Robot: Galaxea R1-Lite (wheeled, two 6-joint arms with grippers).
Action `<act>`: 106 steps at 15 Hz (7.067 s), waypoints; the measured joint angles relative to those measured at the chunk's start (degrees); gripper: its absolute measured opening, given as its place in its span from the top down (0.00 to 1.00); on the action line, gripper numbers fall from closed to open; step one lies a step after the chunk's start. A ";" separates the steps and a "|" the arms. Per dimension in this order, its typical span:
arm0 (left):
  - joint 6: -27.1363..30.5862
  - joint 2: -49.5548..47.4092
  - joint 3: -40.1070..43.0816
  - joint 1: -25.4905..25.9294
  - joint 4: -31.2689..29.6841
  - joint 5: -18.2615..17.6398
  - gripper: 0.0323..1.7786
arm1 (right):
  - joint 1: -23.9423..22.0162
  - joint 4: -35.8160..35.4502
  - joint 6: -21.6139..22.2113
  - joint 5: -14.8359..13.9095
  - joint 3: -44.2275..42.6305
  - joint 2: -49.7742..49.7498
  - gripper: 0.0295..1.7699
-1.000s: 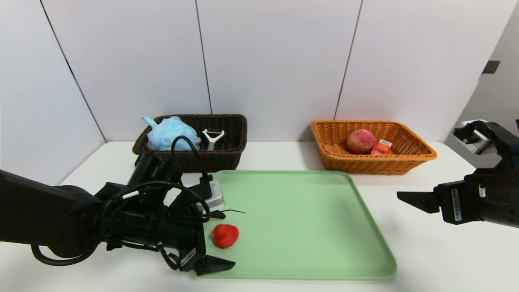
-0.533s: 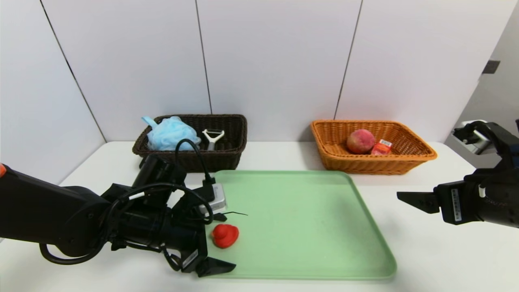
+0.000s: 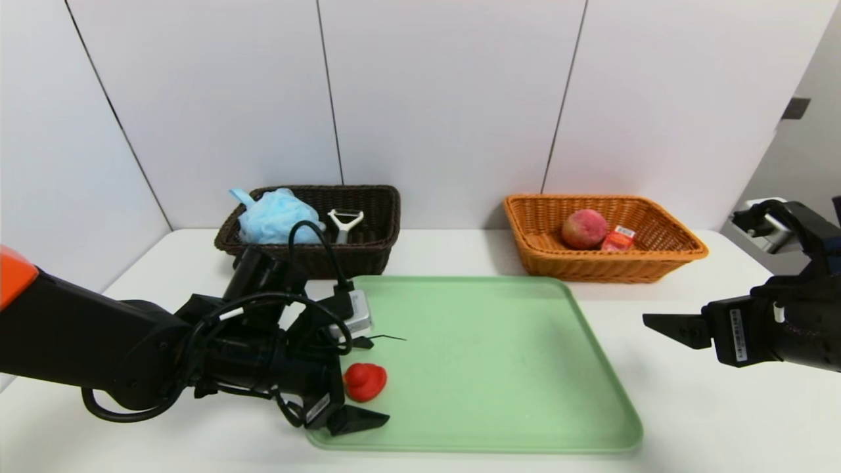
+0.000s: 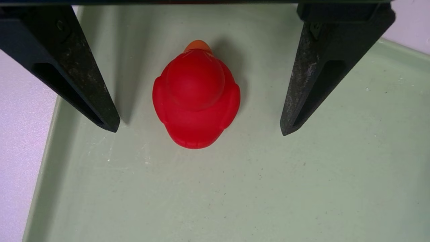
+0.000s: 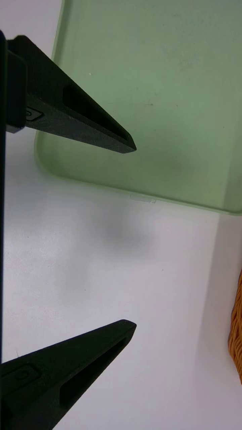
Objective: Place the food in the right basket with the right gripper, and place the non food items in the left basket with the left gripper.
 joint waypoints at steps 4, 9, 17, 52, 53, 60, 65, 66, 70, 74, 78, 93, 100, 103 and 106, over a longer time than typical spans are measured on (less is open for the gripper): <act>-0.13 0.26 0.57 -0.04 0.32 -0.06 0.05 | 0.00 0.01 0.09 0.07 0.05 0.00 0.03; -0.22 -0.16 2.01 0.02 0.32 -0.06 0.05 | 0.00 0.00 0.02 0.09 0.13 0.30 0.03; -0.24 -0.20 1.90 0.07 0.39 0.26 0.55 | 0.00 -0.02 0.02 0.09 0.16 0.30 0.03; -41.08 17.46 -55.69 10.28 25.77 30.82 0.66 | 0.00 -3.85 0.22 -0.04 -0.11 3.15 0.03; -41.08 17.64 -55.71 10.36 25.75 30.84 0.66 | -0.02 -3.90 0.20 -0.02 -0.11 3.28 0.03; -40.84 18.25 -56.48 10.42 25.80 30.87 0.37 | 0.00 -3.91 0.20 -0.09 -0.12 3.50 0.03; -40.70 14.80 -56.76 10.83 25.82 30.84 0.21 | 0.00 -3.80 0.24 -0.06 -0.17 3.40 0.03; -40.57 12.65 -56.74 10.80 25.86 30.77 0.19 | 0.00 -3.58 0.27 -0.09 -0.22 3.29 0.03; -40.01 0.94 -54.69 10.95 31.67 31.26 0.13 | -2.13 -2.97 0.13 -0.80 1.16 1.40 0.03; -40.46 -12.98 -51.55 11.17 45.03 38.39 0.10 | -8.85 -2.89 0.11 -0.80 2.72 -2.78 0.03; -40.70 -28.22 -42.48 12.11 46.96 45.47 0.08 | -11.36 -2.89 -0.13 -0.83 5.78 -9.53 0.03; -40.27 -90.38 8.98 26.36 46.97 44.23 0.05 | -13.85 1.44 -2.68 -2.51 22.41 -52.04 0.03; -32.83 -102.14 16.40 27.04 43.17 39.55 0.05 | -16.15 1.28 -11.46 1.49 26.54 -70.38 0.03; -31.98 -102.95 21.27 27.01 35.19 36.12 0.05 | -16.32 -9.46 -13.06 4.41 33.84 -72.91 0.03; -30.40 -103.11 29.77 27.01 23.94 35.72 0.05 | -16.35 -20.99 -15.53 7.75 42.89 -73.70 0.03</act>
